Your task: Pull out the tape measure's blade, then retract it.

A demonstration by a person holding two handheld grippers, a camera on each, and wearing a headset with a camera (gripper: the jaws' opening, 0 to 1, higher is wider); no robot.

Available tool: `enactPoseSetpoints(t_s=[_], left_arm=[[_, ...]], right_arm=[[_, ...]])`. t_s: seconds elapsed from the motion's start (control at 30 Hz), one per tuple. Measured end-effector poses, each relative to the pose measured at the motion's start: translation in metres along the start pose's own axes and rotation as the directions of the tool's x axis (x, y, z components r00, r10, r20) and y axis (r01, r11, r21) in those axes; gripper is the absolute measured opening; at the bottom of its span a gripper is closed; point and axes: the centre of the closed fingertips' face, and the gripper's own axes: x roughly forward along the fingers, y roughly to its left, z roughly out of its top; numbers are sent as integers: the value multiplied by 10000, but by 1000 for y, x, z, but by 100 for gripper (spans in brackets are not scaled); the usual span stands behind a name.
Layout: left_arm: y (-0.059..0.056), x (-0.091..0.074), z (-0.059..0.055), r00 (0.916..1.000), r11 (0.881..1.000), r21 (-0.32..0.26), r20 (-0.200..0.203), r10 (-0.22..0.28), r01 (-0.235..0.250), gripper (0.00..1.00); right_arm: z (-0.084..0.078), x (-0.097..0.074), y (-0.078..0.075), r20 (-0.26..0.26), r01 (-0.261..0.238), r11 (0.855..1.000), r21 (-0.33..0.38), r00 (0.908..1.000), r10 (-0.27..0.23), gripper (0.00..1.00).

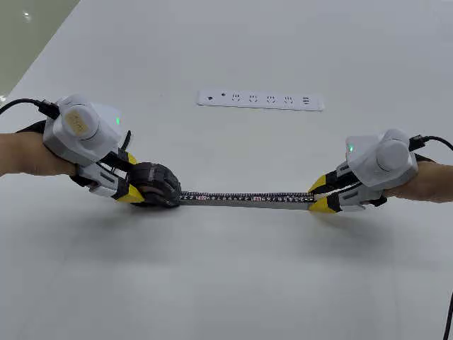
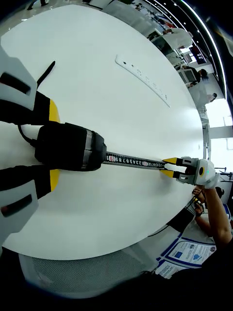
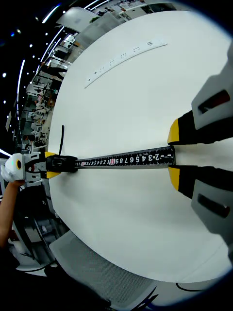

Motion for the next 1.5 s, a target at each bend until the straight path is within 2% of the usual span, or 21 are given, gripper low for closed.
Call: enactPoseSetpoints(t_s=[0.3, 0.63, 0.73, 0.83, 0.93, 1.0, 1.1, 1.23, 1.4, 1.43, 1.5], left_arm=[[0, 1, -1, 9997, 9998, 183, -243, -59, 63, 30], [1, -4, 0, 9996, 9997, 183, -230, 136, -131, 34], [0, -11, -1, 9994, 9996, 107, -226, 256, -254, 38], [-2, -15, -4, 9990, 9994, -43, -281, 335, -337, 43], [-4, -19, -7, 9986, 9990, -142, -302, 430, -434, 47], [-7, -23, -8, 9987, 9986, -267, -261, 446, -453, 51], [-11, -27, -9, 9989, 9975, -531, -11, 471, -471, 55], [-12, -29, -10, 9985, 9971, -546, 60, 538, -534, 57], [-17, -37, -11, 9969, 9934, -934, 367, 699, -662, 67], [-16, -43, -10, 9933, 9877, -1247, 553, 1018, -943, 70], [-15, -46, -9, 9903, 9843, -1370, 678, 1209, -1108, 76]], right_arm=[[-2, -3, -1, -83, 78, 9999, 103, 9999, -77, 17], [-1, -9, -2, -59, 276, 9995, 134, 9996, -276, 25], [-2, -15, 0, -71, 445, 9987, 239, 9990, -443, 33], [-2, -19, 2, -60, 542, 9983, 209, 9985, -541, 35], [-1, -22, 3, -71, 708, 9970, 309, 9975, -706, 41], [-2, -24, 3, -66, 860, 9940, 680, 9963, -858, 47], [-2, -28, 6, -41, 924, 9925, 806, 9957, -924, 53], [-3, -30, 6, -45, 993, 9904, 966, 9950, -993, 62], [0, -36, 9, 154, 1221, 9826, 1399, 9920, -1255, 76], [3, -40, 12, 373, 1381, 9747, 1758, 9885, -1468, 79], [5, -42, 13, 486, 1502, 9714, 1841, 9857, -1616, 85]])
